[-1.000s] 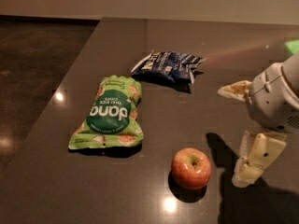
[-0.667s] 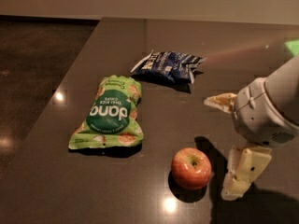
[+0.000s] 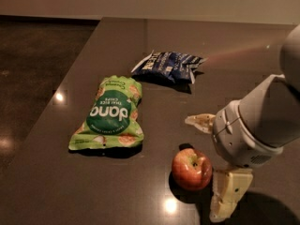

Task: Move apple near blue chip bag

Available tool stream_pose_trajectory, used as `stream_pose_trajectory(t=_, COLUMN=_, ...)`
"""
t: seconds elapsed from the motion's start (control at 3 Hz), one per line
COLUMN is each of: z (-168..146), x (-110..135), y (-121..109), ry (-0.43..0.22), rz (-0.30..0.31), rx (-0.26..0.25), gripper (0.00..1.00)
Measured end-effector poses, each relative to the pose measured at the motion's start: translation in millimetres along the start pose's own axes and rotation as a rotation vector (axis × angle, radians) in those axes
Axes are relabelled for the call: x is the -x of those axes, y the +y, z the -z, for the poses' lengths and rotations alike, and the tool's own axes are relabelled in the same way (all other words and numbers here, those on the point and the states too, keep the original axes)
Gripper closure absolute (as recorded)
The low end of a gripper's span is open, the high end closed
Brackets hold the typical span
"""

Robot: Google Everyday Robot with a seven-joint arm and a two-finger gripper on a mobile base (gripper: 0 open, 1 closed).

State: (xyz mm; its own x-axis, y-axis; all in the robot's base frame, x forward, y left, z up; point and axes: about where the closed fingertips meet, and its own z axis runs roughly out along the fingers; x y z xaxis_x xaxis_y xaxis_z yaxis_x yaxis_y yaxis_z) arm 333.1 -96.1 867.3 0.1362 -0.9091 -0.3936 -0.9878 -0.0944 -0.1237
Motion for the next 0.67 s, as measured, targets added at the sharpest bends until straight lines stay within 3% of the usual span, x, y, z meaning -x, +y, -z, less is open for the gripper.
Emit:
stream_pose_trajectory(t=0.33, z=-8.9, x=4.4, y=5.4, ry=0.003, rz=0.028, rx=0.019, gripper=0.13)
stream_pose_trajectory(t=0.67, z=-12.5, x=7.2, y=8.1, ry=0.000, rz=0.046, rx=0.026, gripper=0.36)
